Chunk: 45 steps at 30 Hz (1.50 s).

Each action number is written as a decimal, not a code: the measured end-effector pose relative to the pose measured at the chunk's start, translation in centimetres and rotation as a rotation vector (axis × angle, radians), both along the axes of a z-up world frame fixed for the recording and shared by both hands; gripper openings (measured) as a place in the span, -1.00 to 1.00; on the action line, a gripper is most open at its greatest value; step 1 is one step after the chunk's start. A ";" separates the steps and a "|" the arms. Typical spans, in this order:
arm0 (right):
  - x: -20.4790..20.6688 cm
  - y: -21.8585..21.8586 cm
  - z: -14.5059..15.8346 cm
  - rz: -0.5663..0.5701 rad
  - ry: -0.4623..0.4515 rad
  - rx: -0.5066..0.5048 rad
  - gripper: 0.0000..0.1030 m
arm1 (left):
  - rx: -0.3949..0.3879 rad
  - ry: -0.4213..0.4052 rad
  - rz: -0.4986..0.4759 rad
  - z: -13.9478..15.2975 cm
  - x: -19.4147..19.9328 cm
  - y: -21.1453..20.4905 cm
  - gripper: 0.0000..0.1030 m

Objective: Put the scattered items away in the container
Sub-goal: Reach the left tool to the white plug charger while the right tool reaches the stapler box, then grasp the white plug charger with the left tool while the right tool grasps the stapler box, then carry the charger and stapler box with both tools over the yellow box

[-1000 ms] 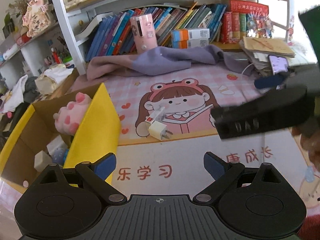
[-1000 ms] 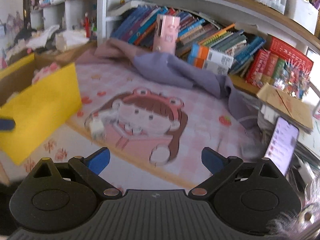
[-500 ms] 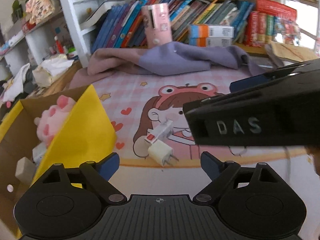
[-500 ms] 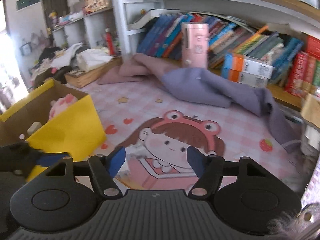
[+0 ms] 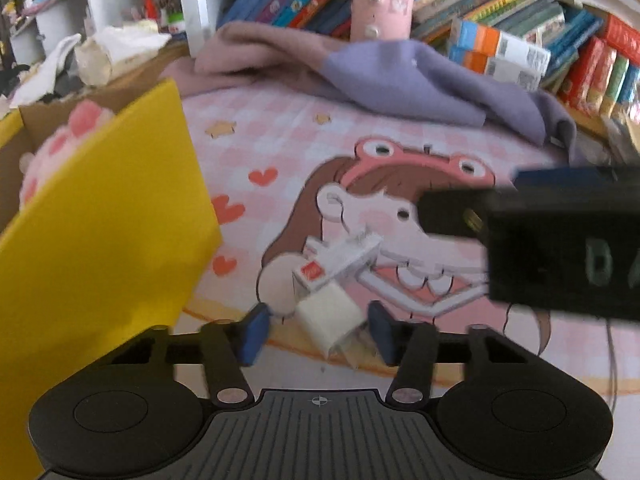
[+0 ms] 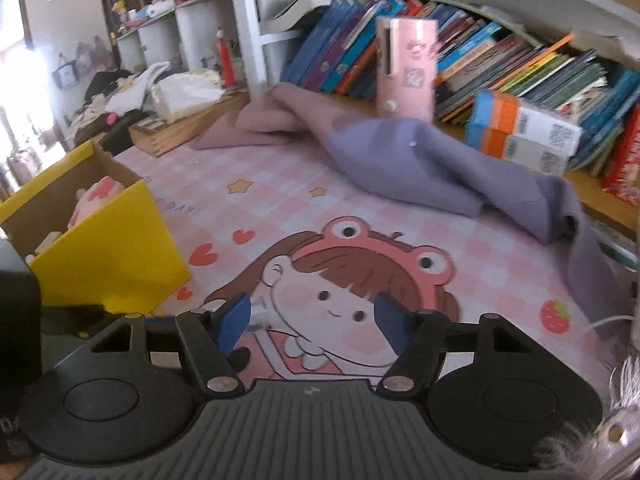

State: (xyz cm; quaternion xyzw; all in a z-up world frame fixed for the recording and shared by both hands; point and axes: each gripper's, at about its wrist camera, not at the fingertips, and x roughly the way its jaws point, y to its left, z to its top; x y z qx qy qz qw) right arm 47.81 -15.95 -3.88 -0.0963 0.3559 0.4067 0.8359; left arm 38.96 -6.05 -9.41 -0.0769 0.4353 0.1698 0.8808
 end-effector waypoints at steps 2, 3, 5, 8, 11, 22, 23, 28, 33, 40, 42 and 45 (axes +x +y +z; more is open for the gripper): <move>0.2 0.7 -0.3 0.041 0.020 0.010 0.31 | 0.015 0.000 -0.014 0.0 -0.7 0.1 -0.43; 0.2 1.2 -0.4 0.065 0.032 0.014 0.31 | 0.017 0.002 -0.016 0.1 -1.0 0.2 -0.46; 0.0 2.2 -0.8 0.108 0.046 0.013 0.31 | 0.026 0.012 -0.031 0.2 -1.6 0.5 -0.49; -0.3 3.9 -1.6 0.147 0.047 -0.016 0.33 | 0.044 0.031 -0.046 0.3 -2.5 0.8 -0.49; -0.5 5.5 -2.6 0.154 0.044 -0.055 0.40 | 0.055 0.049 -0.043 0.5 -3.3 1.2 -0.49; -1.1 6.9 -5.1 0.147 0.007 -0.121 0.02 | 0.059 0.053 -0.018 0.3 -3.0 2.0 -0.38; -1.0 6.7 -5.1 0.140 0.006 -0.121 0.02 | 0.063 0.051 -0.019 0.3 -2.9 2.1 -0.38; -1.0 5.7 -5.1 0.119 0.002 -0.126 0.01 | 0.038 0.044 -0.029 0.3 -2.8 2.3 -0.51; -1.7 4.6 -4.3 0.092 -0.009 -0.110 0.01 | 0.013 0.012 -0.070 1.7 -3.4 1.9 -0.52; -3.5 2.2 -1.8 0.035 -0.033 -0.059 0.01 | 0.019 -0.035 -0.159 4.8 -5.2 0.9 -0.52; -4.1 1.3 -0.9 0.008 -0.038 -0.039 0.00 | 0.017 -0.043 -0.176 5.5 -5.9 0.7 -0.52; -5.2 -0.1 0.4 -0.036 -0.033 -0.007 0.00 | 0.014 -0.062 -0.210 6.5 -7.2 0.5 -0.52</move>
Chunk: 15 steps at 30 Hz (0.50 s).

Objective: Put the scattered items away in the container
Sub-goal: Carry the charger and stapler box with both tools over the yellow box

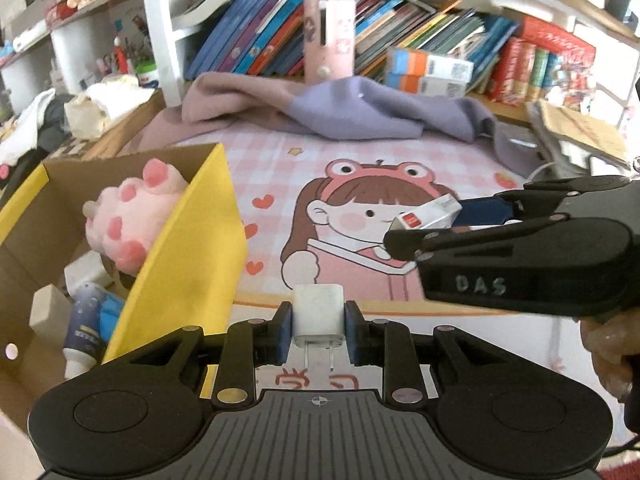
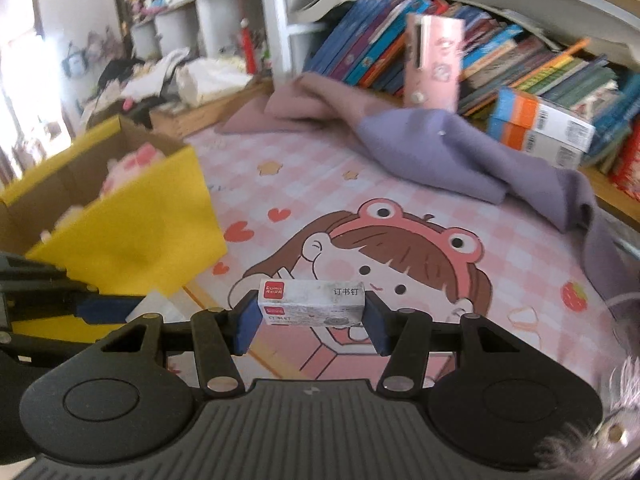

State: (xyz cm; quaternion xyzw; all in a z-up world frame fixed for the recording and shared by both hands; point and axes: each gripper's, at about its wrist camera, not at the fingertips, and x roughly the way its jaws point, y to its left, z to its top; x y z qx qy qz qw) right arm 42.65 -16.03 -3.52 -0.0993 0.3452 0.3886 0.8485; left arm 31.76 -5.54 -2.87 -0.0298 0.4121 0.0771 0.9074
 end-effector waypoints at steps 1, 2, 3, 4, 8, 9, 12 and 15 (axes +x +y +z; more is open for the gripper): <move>-0.4 -0.4 0.4 -0.012 -0.004 0.006 0.00 | 0.000 -0.008 -0.014 0.4 -0.5 -0.1 -0.52; -0.9 -0.8 0.7 -0.022 -0.011 0.011 0.00 | -0.003 -0.016 -0.027 0.8 -1.1 -0.1 -0.52; -1.5 -1.1 1.1 -0.030 -0.020 0.014 0.00 | -0.009 -0.022 -0.035 1.1 -1.6 -0.2 -0.52; -2.1 -1.5 1.4 -0.037 -0.028 0.015 0.00 | -0.022 -0.027 -0.042 1.4 -2.1 -0.2 -0.52; -4.2 -2.4 2.1 -0.079 -0.031 0.017 0.00 | -0.059 -0.062 -0.087 2.5 -3.9 -0.1 -0.52; -4.9 -2.7 2.4 -0.095 -0.034 0.020 0.00 | -0.063 -0.075 -0.098 2.9 -4.2 -0.1 -0.52; -7.0 -3.4 3.4 -0.123 -0.066 0.021 0.00 | -0.063 -0.123 -0.133 4.0 -5.2 0.1 -0.52; -8.9 -4.3 3.9 -0.159 -0.090 0.010 0.00 | -0.061 -0.156 -0.172 4.6 -6.2 0.2 -0.52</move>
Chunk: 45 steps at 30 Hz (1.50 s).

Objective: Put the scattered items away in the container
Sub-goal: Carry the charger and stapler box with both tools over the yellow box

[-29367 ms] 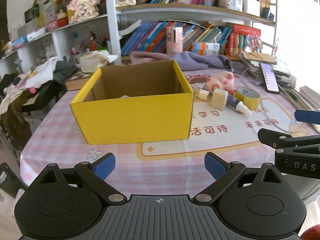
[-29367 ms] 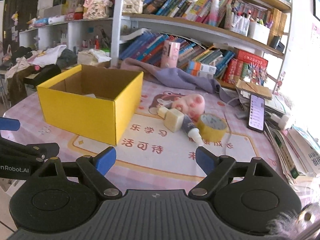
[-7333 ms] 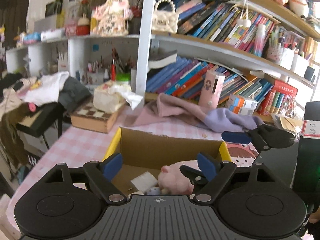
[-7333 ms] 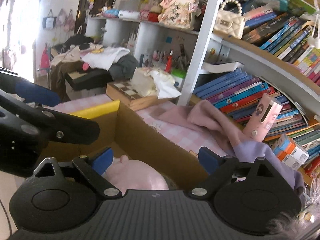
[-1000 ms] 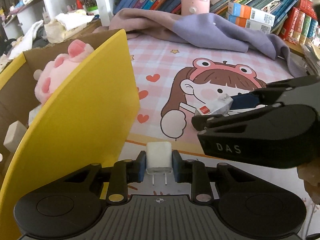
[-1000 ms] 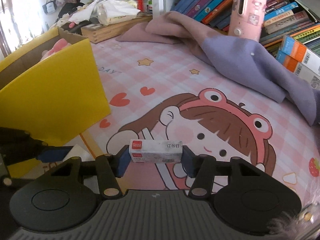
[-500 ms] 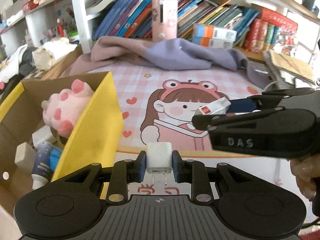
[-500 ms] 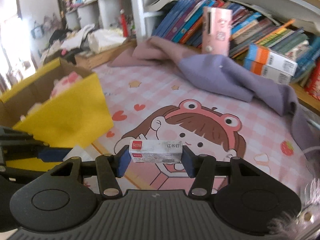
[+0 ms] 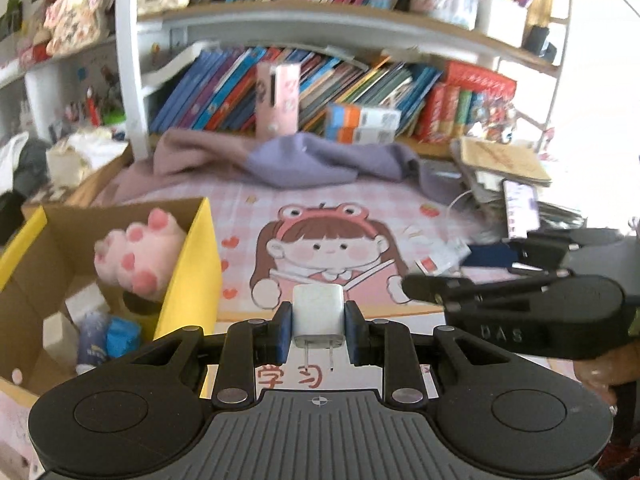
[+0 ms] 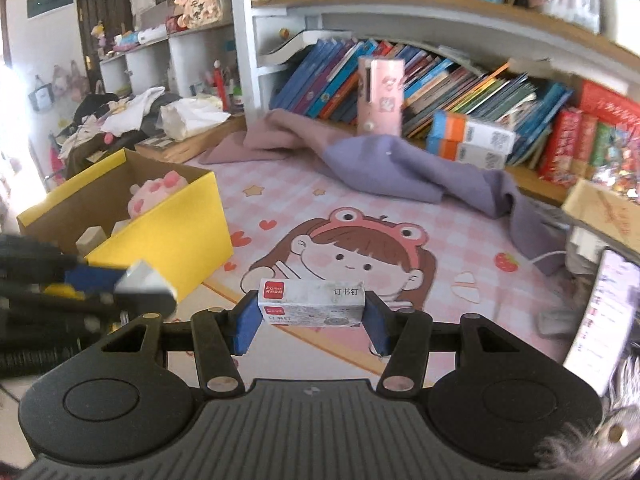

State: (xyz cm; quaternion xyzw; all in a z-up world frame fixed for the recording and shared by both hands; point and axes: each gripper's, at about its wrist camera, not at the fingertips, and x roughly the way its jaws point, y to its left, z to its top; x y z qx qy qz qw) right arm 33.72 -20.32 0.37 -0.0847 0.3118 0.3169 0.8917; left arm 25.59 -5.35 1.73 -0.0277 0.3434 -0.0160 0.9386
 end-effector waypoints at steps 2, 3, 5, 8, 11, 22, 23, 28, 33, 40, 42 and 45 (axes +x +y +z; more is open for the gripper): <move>-1.1 -0.5 0.0 -0.035 0.013 0.006 0.00 | -0.005 -0.009 -0.027 0.1 -0.8 0.1 -0.52; -1.6 -0.7 0.0 -0.056 0.025 0.015 0.00 | -0.005 -0.012 -0.038 0.1 -1.2 0.1 -0.52; -2.7 -0.9 -0.1 -0.094 0.034 0.022 0.00 | -0.001 -0.020 -0.061 0.1 -2.2 0.3 -0.52; -4.4 -0.9 0.1 -0.131 0.027 0.021 0.00 | 0.000 -0.032 -0.085 0.2 -3.9 0.9 -0.52; -6.5 -0.7 0.3 -0.151 0.003 -0.001 0.00 | -0.008 -0.030 -0.100 0.0 -5.8 1.8 -0.52; -15.9 1.1 -0.1 -0.196 0.022 -0.049 0.00 | -0.090 0.002 -0.099 -1.4 -13.4 6.0 -0.52; -16.8 1.3 -0.2 -0.203 0.022 -0.051 0.00 | -0.090 0.006 -0.102 -1.6 -14.0 6.3 -0.52; -20.7 2.5 -0.8 -0.223 0.047 -0.050 0.00 | -0.096 0.029 -0.103 -2.1 -16.9 7.8 -0.52; -23.9 4.9 -1.0 -0.171 0.059 -0.064 0.00 | -0.103 0.043 -0.075 -2.4 -19.1 9.5 -0.52; -26.1 8.4 -1.0 -0.074 0.062 -0.089 0.00 | -0.112 0.038 -0.009 -2.4 -21.6 12.1 -0.52; -26.4 9.4 -1.1 -0.050 0.063 -0.092 0.00 | -0.114 0.039 0.010 -2.4 -22.2 12.8 -0.52; -26.9 10.6 -1.1 -0.012 0.061 -0.096 0.00 | -0.116 0.038 0.037 -2.5 -23.0 13.8 -0.52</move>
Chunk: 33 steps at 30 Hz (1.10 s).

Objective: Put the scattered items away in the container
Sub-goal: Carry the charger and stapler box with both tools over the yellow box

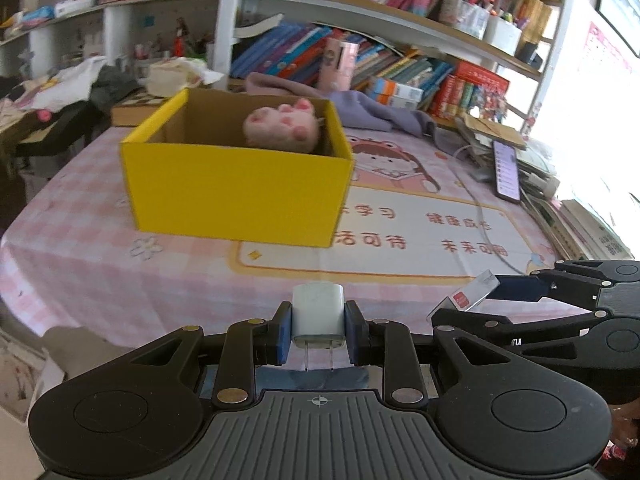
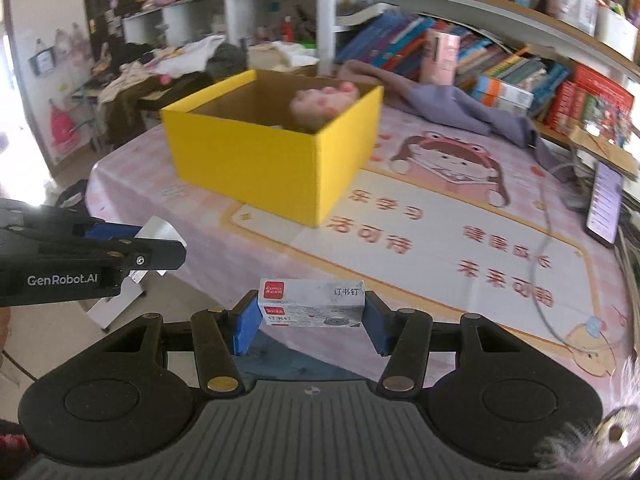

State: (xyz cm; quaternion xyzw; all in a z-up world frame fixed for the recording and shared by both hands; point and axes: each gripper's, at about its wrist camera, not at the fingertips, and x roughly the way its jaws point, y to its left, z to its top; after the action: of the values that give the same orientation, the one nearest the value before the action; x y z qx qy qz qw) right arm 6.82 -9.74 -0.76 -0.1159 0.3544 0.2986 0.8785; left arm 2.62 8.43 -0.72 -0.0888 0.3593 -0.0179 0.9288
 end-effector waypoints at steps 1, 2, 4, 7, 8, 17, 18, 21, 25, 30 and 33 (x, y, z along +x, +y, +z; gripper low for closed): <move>-0.1 0.4 0.0 0.012 0.000 -0.001 0.00 | 0.000 0.000 0.007 0.0 -0.2 0.3 -0.52; -0.3 0.7 -0.1 0.023 0.001 -0.002 0.00 | 0.000 0.000 0.014 0.0 -0.4 0.6 -0.52; -0.7 1.4 -0.1 0.041 0.001 -0.003 0.00 | 0.000 0.003 0.025 -0.1 -0.8 1.1 -0.52; -1.1 2.3 -0.2 0.061 0.004 -0.003 0.01 | 0.000 0.004 0.035 -0.1 -1.2 1.7 -0.52; -1.2 2.6 -0.2 0.068 0.005 -0.003 0.01 | 0.001 0.003 0.038 0.0 -1.2 1.9 -0.52; -0.8 4.9 0.1 0.132 -0.007 0.006 0.01 | 0.014 0.001 0.069 0.2 -0.8 3.6 -0.52; -0.6 5.2 0.1 0.138 -0.008 0.007 0.01 | 0.015 0.002 0.076 0.2 -0.7 3.8 -0.52; 0.1 6.0 0.2 0.155 -0.012 0.013 0.01 | 0.020 -0.001 0.101 0.3 -0.1 4.6 -0.52; 1.7 7.2 0.4 0.186 -0.028 0.023 0.01 | 0.028 -0.021 0.132 0.8 1.3 5.6 -0.52; 5.0 8.7 1.7 0.217 -0.079 0.044 0.01 | 0.071 -0.081 0.143 2.4 4.0 6.6 -0.52; 7.1 9.5 2.9 0.232 -0.117 0.057 0.01 | 0.094 -0.121 0.148 3.7 6.3 7.1 -0.52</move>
State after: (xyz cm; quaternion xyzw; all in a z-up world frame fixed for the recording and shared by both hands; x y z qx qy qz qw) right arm 13.94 -0.21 2.09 -0.1482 0.2784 0.4008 0.8602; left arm 8.92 15.54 2.93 -0.0703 0.2955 0.0624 0.9507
